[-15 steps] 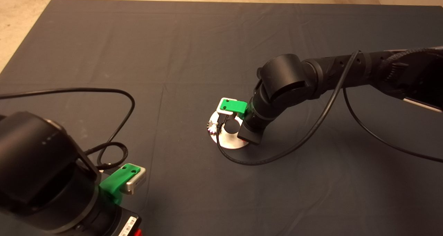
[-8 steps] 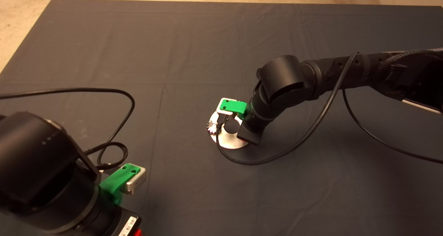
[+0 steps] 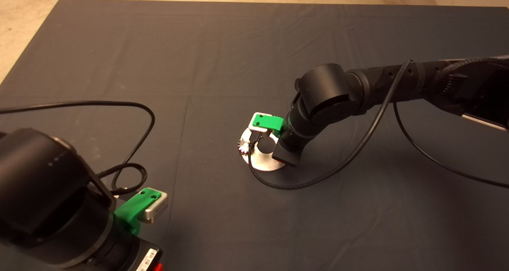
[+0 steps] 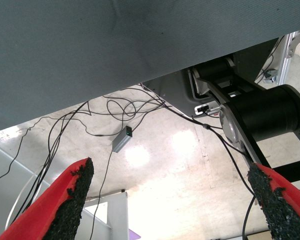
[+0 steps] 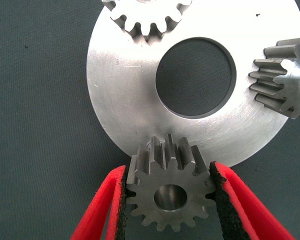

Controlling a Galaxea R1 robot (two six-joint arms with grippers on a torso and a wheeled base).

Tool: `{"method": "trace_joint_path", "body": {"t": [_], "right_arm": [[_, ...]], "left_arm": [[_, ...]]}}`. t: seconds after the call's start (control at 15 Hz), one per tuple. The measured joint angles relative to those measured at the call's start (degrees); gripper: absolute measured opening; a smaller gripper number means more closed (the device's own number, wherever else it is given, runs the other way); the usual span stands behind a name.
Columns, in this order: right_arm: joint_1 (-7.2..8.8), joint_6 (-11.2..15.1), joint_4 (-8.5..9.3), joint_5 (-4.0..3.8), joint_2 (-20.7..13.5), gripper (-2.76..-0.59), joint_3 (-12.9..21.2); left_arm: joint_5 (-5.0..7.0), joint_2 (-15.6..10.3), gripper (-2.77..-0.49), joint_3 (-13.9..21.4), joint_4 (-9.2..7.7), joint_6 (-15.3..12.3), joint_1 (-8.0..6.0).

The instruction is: Install three planetary gears onto the carrier pins

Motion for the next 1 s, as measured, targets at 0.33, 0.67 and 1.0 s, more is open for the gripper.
{"method": "trace_joint_path", "body": {"t": [0.33,0.67,1.0], "right_arm": [[-0.02,0.00,-0.06,-0.18,0.12,-2.34,0.00],[0.00,0.00,-0.06,-0.13,0.15,-2.34,-0.21],[0.00,0.00,-0.06,-0.10,0.15,-2.34,-0.27]], "left_arm": [[0.00,0.00,-1.07,0.00,0.00,-0.02,0.00],[0.00,0.00,-1.07,0.00,0.00,-0.02,0.00],[0.00,0.00,-1.07,0.01,0.00,-0.03,0.00]]}}
